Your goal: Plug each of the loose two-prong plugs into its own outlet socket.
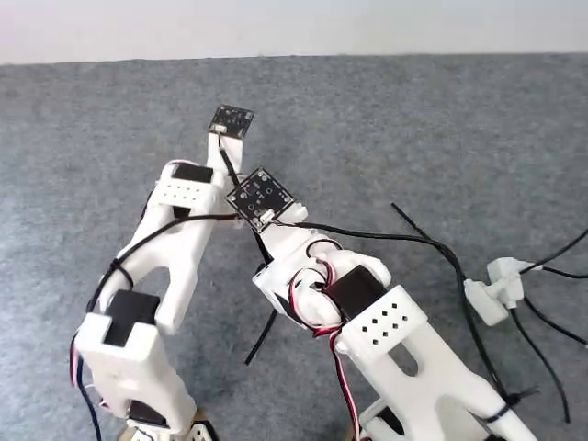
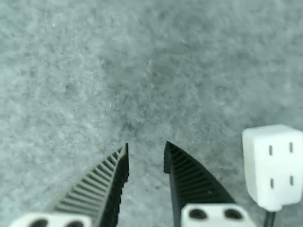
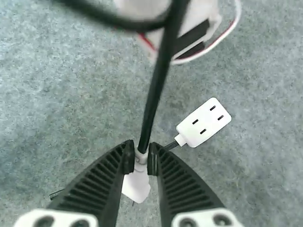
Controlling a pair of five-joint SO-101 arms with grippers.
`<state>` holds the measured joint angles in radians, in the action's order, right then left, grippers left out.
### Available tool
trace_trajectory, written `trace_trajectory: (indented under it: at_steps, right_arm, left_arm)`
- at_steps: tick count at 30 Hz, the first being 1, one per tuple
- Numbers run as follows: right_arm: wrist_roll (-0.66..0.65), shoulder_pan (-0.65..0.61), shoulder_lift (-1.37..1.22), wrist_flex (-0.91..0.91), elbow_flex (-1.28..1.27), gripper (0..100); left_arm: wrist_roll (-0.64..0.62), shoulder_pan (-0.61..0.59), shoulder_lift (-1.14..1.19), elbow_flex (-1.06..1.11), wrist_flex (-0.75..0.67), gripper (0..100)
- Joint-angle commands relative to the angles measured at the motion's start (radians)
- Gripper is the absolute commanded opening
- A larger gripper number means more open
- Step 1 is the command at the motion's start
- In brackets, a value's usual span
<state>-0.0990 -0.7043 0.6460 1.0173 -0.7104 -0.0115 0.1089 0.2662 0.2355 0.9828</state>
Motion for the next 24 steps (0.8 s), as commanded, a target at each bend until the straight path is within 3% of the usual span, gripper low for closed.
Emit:
trace_trajectory:
  at_steps: [1, 11, 19, 24]
  right_arm:
    - [-0.014, 0.041, 0.012, -0.044, 0.009, 0.9]
    - [-0.011, 0.076, 0.021, -0.119, -0.04, 0.9]
    - [0.035, 0.088, 0.015, -0.38, -0.173, 0.9]
    - [0.141, 0.163, 0.012, -0.568, -0.23, 0.9]
  left_arm:
    - [0.014, 0.011, -0.147, 0.081, -0.077, 12]
    - [0.12, 0.068, -0.443, 0.479, -0.342, 12]
    - [0.106, -0.195, -0.509, 0.615, -0.577, 12]
    - [-0.043, -0.265, -0.586, 0.739, -0.76, 12]
